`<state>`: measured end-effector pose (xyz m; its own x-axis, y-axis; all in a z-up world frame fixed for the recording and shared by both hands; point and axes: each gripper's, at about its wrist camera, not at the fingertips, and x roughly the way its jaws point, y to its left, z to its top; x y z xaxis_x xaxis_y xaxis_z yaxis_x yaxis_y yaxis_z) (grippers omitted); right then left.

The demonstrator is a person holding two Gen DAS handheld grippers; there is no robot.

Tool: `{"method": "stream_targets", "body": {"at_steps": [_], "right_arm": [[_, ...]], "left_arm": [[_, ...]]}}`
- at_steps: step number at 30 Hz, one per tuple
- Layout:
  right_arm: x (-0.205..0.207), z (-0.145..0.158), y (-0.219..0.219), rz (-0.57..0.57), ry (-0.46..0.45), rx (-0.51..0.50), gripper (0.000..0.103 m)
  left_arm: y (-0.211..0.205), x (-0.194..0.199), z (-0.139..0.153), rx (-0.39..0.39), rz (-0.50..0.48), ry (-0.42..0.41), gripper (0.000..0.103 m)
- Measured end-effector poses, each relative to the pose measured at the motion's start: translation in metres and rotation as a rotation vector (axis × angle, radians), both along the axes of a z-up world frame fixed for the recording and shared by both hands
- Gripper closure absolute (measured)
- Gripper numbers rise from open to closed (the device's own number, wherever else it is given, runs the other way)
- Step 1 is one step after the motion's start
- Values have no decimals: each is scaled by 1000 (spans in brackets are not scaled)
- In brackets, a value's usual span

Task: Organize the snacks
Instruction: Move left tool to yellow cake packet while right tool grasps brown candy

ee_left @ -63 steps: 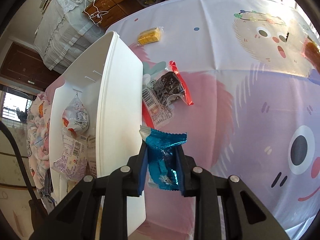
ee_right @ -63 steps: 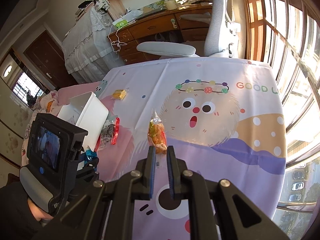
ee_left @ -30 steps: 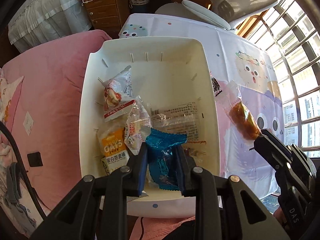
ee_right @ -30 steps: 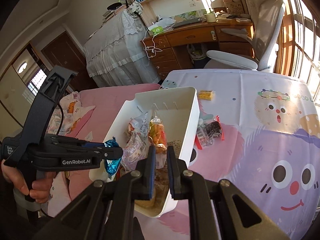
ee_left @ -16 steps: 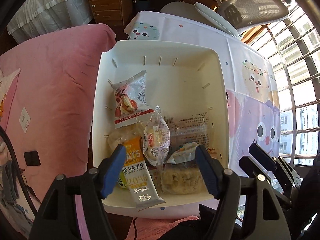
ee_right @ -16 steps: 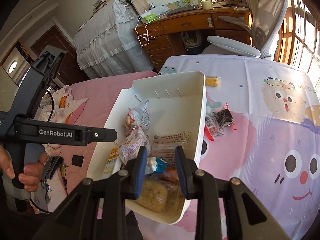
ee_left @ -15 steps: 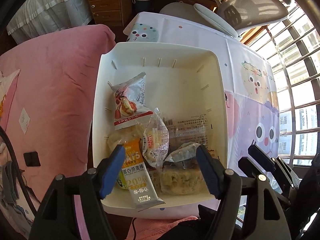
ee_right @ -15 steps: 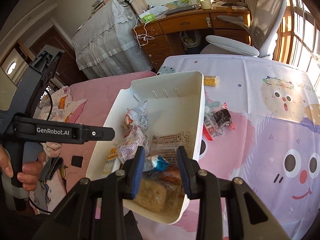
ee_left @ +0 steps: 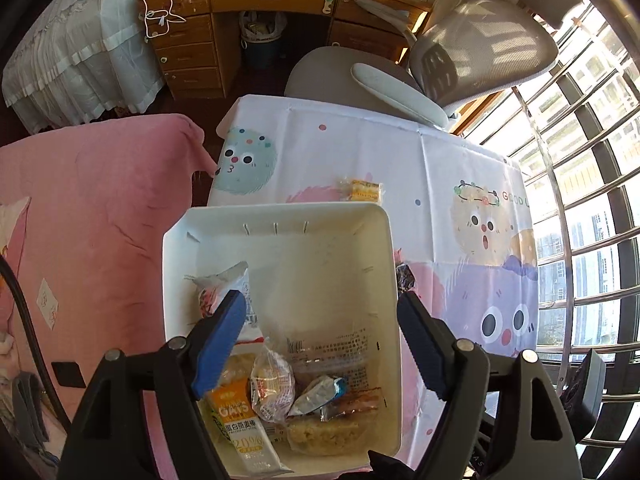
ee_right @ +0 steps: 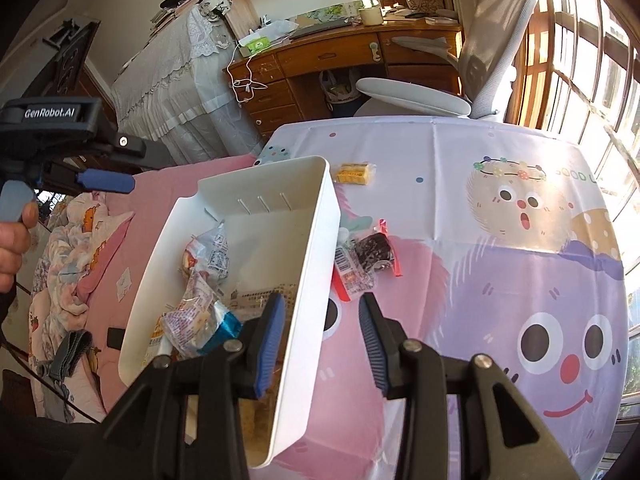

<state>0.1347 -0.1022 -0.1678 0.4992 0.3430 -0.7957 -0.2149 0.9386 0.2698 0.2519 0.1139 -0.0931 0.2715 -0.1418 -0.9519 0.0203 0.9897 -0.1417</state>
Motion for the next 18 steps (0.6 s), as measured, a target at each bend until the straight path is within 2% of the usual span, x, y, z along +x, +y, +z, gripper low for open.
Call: {"method": "stream_targets", "body": {"at_steps": [5, 10, 14, 18], "right_arm": [[16, -12, -11, 6, -67, -22, 64], [33, -30, -10, 45, -128, -62, 64], [45, -49, -3, 101, -164, -96, 62], [60, -69, 3, 142, -156, -109, 59]], "left_arm": [[-26, 45, 1, 7, -34, -7, 26], [-54, 89, -13, 9, -79, 19, 26], [-72, 121, -41, 34, -103, 84, 26], [-86, 145, -78, 57, -110, 174, 26]]}}
